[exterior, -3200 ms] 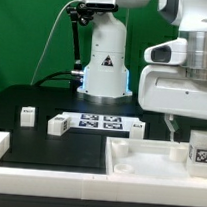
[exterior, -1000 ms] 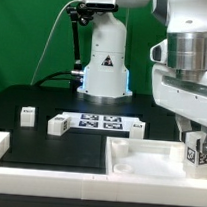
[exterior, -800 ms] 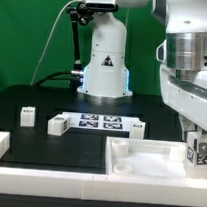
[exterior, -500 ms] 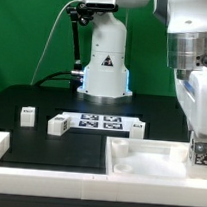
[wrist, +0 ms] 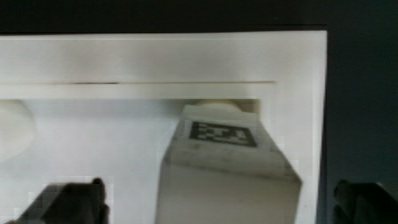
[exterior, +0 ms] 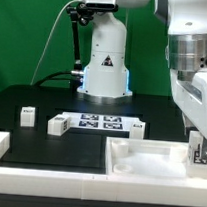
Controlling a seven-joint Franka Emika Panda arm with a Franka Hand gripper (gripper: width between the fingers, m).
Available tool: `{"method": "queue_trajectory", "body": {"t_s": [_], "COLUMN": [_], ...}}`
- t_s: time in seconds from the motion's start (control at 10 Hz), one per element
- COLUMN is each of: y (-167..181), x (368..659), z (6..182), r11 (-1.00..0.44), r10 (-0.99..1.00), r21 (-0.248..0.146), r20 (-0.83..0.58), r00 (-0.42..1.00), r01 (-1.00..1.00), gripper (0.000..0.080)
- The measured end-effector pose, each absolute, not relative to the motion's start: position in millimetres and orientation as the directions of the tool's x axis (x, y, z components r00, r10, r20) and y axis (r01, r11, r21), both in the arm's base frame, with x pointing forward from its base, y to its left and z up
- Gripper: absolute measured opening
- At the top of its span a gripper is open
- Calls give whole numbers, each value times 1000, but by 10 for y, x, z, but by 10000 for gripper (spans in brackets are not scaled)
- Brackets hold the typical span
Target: Assemble one leg
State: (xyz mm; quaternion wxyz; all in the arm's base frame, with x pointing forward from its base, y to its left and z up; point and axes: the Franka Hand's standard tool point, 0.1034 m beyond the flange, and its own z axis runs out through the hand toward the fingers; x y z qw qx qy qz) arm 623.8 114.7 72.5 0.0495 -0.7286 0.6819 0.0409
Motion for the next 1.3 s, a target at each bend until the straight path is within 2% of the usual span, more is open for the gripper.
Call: {"method": "queue_trajectory", "body": {"t_s": [0.2,0.5,0.7,1.0,1.3], "y": [1183,1201,1197,1204,1179], "x": [6212,6204,6216,6232,6237], "z": [717,721,731,750,754], "r11": [-349,-585,-771,-928,-981], "r10": [-931,-807,-634,-371,-191], "r21": [-35,-43,-41,-37,-39], "r20": [-104,-76,-43,-22,-30], "r00": [350,586,773,928,981], "r01": [-937,-810,-635,-371,-192], "gripper": [649,649,649,649,649]}}
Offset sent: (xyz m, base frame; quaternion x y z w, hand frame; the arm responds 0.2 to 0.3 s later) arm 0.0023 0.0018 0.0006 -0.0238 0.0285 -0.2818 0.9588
